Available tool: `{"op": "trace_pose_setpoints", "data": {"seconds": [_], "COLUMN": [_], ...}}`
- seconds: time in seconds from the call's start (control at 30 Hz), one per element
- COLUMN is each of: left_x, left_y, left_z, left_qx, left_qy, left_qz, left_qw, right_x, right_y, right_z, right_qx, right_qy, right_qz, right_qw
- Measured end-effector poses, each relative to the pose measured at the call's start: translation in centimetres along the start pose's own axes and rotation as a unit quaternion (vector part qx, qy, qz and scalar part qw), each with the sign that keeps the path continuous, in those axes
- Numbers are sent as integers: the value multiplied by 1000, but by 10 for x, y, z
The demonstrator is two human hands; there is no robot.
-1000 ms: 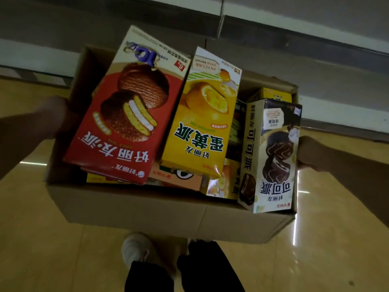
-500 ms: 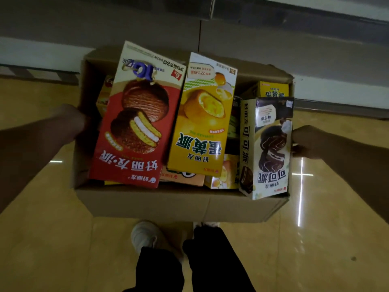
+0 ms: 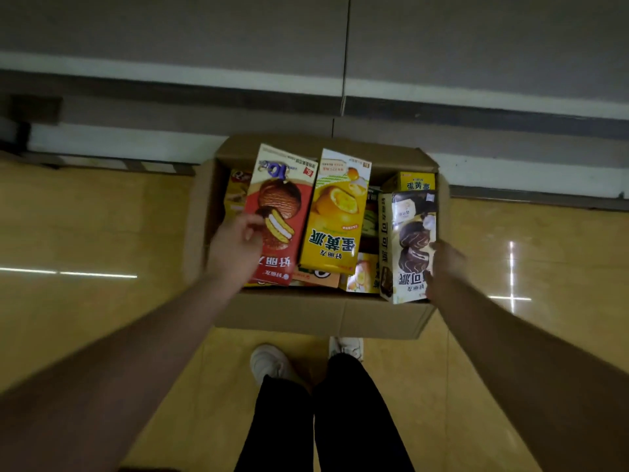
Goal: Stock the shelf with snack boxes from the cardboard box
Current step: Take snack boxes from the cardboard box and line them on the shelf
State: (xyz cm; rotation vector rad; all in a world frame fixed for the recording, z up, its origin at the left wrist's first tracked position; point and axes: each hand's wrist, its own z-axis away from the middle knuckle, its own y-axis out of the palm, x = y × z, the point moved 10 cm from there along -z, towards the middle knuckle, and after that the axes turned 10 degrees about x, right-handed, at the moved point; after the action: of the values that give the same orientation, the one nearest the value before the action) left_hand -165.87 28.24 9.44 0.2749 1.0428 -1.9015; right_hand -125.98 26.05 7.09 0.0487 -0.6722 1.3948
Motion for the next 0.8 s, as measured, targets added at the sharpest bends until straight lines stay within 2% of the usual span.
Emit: {"op": "trace_pose_setpoints", "data": {"seconds": [0.1,0.2,0.27,0.37,0.43,0.53,0.57,0.7,0.8], "left_x": [-14,-15,-27,-49,-68,-62,-55,-10,16], "left_y": [28,33,26,16,10,-2,-7,-26,-23], "left_z": [62,66,63,50,41,9,-2,-41,-56], "left_qx": [46,70,56,39,38,25,19,29,75], "left_qy": [-3,-17,-18,3,22,-3,-24,-122,-169], "left_qz": [-2,-13,-4,19,25,50,53,43,58], "left_qw": [999,997,998,999,999,998,998,991,981], "right_x": [-24,-30,-28,-20,-20,-16,-11,16,21], "right_y": [11,17,28,46,60,99,106,117,127], "right_z": [20,34,37,39,41,38,37,28,21], "right_qx": [41,78,123,159,166,199,198,109,75], "right_qy": [26,71,65,23,26,27,13,-66,-50], "right_qz": [-40,-98,-105,-5,36,71,100,212,233], "right_qw": [998,990,985,987,985,977,975,969,968]}}
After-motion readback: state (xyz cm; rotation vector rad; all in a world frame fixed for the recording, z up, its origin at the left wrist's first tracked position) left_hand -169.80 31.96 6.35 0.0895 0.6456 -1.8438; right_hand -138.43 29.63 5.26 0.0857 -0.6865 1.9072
